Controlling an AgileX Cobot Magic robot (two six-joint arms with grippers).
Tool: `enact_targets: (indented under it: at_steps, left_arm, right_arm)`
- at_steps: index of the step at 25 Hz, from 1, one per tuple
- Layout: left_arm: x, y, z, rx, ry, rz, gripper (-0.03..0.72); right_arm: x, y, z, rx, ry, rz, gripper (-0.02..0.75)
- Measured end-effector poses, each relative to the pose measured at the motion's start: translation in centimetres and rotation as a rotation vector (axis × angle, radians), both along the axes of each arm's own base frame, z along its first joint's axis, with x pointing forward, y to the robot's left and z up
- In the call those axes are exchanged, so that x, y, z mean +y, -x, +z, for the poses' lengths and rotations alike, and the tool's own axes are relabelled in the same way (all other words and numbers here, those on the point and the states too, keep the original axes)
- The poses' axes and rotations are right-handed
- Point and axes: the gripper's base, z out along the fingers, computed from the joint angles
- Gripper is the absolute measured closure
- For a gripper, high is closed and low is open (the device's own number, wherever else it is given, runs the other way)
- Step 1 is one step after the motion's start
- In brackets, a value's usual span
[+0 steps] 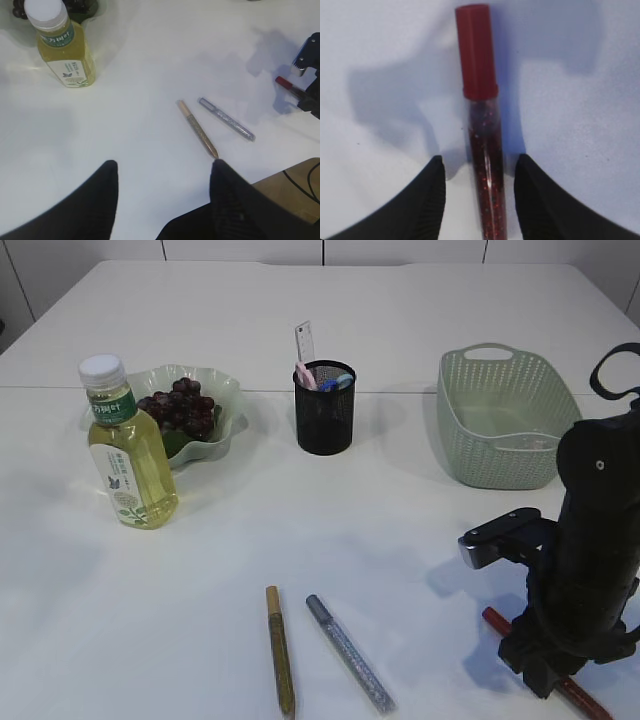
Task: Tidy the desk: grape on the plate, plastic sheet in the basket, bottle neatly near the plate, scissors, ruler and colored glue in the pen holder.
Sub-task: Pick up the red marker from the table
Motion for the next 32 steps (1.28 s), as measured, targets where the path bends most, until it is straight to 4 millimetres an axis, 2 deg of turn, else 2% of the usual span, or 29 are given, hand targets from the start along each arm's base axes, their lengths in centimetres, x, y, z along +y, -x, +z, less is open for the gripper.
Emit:
enact_targets:
  at_steps: [3,8,10,32]
  left_arm:
    - [0.0,0.0,0.0,0.0,0.0,0.0,0.259]
    - [0.0,0.0,0.0,0.0,0.0,-0.001,0.259]
    - [0.0,0.0,0.0,0.0,0.0,-0.001,0.259]
    - [0.0,0.0,0.0,-0.001,-0.001,-0.002,0.259]
  right_arm:
    - [0.0,-0.01,0.0,-0.002,-0.001,0.002,0.388]
    - [0.01,-0.02,0.0,-0.002,-0.001,0.002,0.503]
    - [0.01,-0.03,0.0,-0.004,-0.001,0.002,0.523]
    - [0.12,-0.35,0.47,0.008,0.007,-0.038,0.573]
